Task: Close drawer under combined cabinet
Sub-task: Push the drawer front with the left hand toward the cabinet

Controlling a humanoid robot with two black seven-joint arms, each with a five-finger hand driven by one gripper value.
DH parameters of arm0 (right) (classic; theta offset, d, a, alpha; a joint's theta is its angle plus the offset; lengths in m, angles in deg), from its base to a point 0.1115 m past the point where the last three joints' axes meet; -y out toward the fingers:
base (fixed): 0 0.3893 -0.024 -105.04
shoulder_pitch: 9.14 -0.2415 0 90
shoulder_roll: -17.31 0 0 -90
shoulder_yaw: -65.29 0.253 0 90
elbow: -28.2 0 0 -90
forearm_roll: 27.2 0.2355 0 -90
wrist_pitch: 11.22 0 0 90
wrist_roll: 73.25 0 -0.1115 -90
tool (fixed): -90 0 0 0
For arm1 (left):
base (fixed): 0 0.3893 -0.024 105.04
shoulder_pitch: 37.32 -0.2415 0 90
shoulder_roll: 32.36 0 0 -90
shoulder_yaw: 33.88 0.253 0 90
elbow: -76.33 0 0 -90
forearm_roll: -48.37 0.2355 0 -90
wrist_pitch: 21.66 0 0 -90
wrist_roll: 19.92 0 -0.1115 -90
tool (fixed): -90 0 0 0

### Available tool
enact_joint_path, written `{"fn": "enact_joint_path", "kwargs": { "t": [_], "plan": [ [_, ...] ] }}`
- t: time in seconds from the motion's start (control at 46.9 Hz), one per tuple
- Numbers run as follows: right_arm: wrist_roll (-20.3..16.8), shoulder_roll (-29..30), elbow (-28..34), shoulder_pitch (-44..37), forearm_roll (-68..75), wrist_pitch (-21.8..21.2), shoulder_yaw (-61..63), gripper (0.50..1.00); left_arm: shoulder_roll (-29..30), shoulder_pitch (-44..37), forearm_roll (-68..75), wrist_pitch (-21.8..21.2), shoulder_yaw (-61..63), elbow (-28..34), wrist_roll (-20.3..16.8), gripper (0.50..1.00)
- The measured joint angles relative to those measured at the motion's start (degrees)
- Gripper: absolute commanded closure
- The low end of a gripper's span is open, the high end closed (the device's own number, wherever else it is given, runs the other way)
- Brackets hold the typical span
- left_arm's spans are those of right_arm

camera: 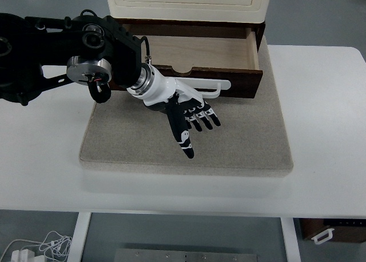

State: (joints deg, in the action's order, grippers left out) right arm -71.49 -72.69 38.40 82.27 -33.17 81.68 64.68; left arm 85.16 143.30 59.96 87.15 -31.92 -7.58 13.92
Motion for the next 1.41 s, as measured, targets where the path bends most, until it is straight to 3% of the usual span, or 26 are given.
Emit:
{"fn": "enact_joint_path", "kwargs": {
  "t": [1.408],
  "plan": [
    [0.0,0.0,0.0,0.0,0.0,0.0,0.0,0.548,-4.56,-3.42,7.13,0.96,-1.76,15.83,-0.98,0.5]
  ]
}}
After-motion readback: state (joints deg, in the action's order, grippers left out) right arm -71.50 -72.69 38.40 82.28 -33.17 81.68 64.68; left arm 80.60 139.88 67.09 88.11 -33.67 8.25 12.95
